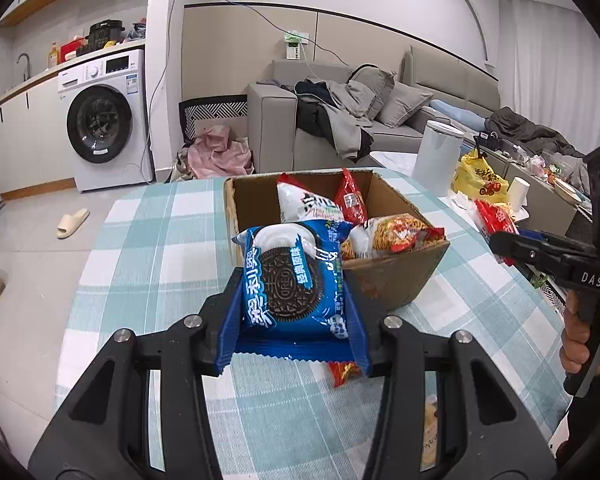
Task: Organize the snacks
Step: 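Carry blue Oreo pack with left tool while right tool carries balloon glue pack to box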
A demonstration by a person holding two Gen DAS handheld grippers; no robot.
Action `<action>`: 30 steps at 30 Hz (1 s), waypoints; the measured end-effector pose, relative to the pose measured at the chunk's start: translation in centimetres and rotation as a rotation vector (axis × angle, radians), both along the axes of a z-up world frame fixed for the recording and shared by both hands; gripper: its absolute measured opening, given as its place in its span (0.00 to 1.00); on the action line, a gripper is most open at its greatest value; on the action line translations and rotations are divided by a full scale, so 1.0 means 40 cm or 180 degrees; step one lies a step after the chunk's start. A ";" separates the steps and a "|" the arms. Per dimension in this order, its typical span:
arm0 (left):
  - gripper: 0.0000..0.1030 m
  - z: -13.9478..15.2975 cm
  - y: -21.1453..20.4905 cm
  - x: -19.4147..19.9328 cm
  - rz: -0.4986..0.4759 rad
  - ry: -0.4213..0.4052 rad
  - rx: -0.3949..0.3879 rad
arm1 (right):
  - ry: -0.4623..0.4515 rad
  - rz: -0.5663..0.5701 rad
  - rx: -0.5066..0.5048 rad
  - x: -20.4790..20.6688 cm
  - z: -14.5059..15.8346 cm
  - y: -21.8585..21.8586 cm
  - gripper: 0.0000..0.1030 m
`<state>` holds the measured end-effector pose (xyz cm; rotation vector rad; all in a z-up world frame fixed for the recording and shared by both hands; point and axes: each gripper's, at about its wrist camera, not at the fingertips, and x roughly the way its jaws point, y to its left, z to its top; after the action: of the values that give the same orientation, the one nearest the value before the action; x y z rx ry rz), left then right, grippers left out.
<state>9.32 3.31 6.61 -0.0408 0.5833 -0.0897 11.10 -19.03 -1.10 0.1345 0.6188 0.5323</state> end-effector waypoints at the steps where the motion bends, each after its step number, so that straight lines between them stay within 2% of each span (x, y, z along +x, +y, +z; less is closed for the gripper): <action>1: 0.41 0.002 -0.004 0.005 0.0002 -0.0006 0.0012 | -0.0014 0.0001 0.0002 0.003 0.006 0.004 0.54; 14: 0.41 0.038 -0.013 0.079 0.0029 -0.0048 0.0044 | -0.0093 0.0043 -0.0024 0.041 0.057 0.048 0.54; 30: 0.41 0.033 0.009 0.188 0.0148 0.0023 -0.0035 | -0.0080 0.0091 -0.0013 0.106 0.099 0.115 0.54</action>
<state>16.82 3.68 7.94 -0.0654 0.5887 -0.0477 15.33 -14.43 2.84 0.1149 0.5979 0.5595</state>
